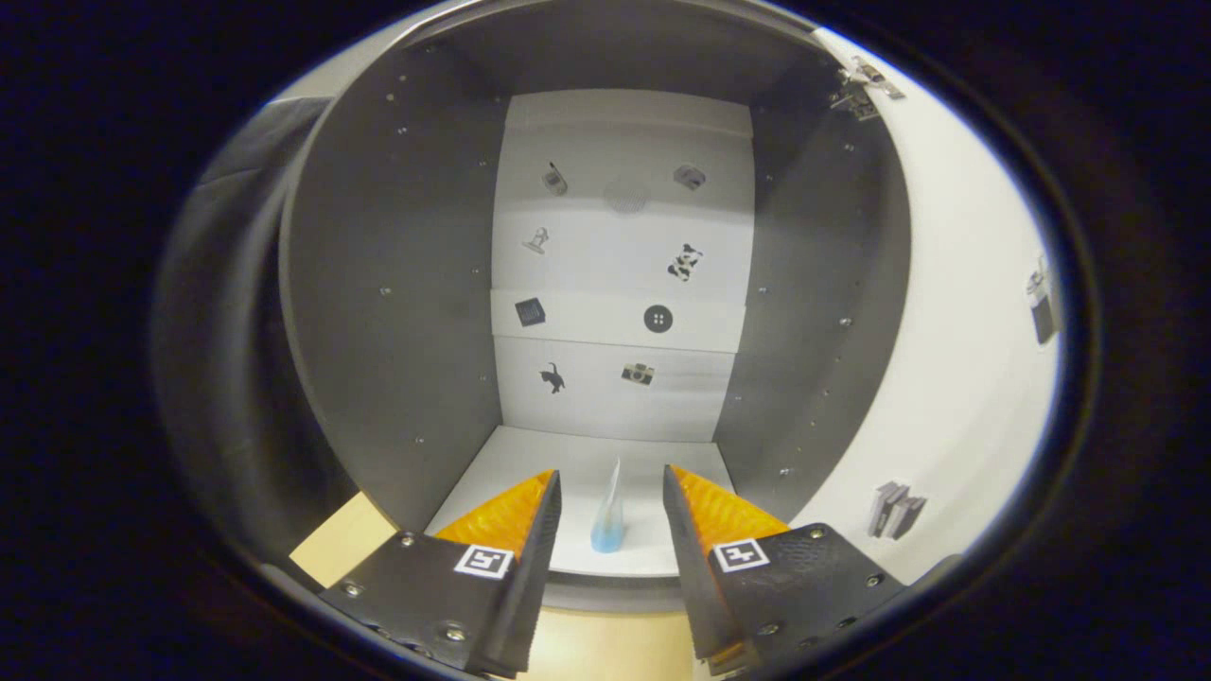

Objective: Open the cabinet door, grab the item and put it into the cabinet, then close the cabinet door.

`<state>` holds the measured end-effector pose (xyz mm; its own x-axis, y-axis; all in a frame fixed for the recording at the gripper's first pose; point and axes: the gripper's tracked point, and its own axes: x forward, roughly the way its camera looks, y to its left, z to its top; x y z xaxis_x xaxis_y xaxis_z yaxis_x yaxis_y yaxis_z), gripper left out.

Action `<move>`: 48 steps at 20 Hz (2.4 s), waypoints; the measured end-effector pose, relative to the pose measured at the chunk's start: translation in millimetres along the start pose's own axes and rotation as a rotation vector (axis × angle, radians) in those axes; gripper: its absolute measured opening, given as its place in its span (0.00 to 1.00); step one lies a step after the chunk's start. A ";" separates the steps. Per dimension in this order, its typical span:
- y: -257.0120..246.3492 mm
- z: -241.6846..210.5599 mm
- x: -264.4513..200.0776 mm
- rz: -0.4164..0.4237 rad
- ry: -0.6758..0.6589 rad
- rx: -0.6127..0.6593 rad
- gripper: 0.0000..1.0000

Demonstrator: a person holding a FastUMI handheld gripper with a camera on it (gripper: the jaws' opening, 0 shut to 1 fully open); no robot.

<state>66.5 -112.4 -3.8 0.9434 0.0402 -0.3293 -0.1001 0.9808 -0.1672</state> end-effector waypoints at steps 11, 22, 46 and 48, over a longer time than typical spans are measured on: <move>-5.8 0.2 -130.4 -0.144 -0.139 0.015 0.62; -67.1 -37.4 -270.8 -0.429 -0.184 0.098 0.62; -274.2 -93.6 -361.9 -1.037 -0.171 0.144 0.94; -271.4 -94.9 -353.3 -0.989 -0.174 0.168 0.91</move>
<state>-269.7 -410.8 69.7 0.6135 -0.7892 0.0280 0.7827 0.6030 -0.1541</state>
